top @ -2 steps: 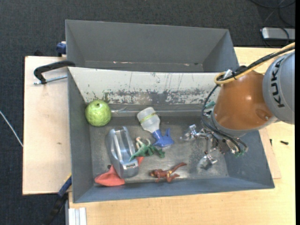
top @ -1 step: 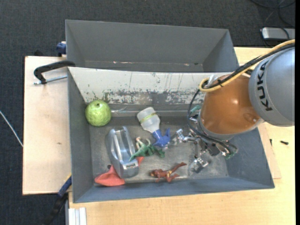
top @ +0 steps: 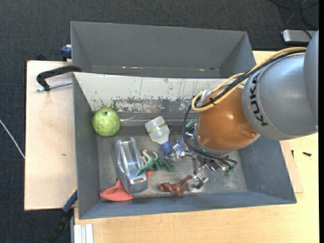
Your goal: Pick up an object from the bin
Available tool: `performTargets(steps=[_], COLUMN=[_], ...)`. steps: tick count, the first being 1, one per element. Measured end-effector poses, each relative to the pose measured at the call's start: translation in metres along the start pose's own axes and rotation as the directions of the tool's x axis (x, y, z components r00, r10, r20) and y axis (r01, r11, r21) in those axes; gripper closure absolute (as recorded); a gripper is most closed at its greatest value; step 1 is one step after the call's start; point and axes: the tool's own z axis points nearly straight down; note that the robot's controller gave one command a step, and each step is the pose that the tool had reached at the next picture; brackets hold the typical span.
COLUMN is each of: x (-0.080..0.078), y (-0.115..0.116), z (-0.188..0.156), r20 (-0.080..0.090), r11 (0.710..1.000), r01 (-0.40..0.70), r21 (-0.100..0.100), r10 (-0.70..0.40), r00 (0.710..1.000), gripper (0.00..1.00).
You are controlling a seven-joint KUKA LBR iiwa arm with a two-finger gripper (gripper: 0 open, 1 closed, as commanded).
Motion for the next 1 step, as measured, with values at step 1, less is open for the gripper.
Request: performTargets(steps=[1], x=[-0.0042], y=[0.0058], z=[-0.0015], r20=[0.012], r11=[0.965], r01=[0.263], r21=[0.002], r10=[-0.263], r00=[0.965], gripper=[1.00])
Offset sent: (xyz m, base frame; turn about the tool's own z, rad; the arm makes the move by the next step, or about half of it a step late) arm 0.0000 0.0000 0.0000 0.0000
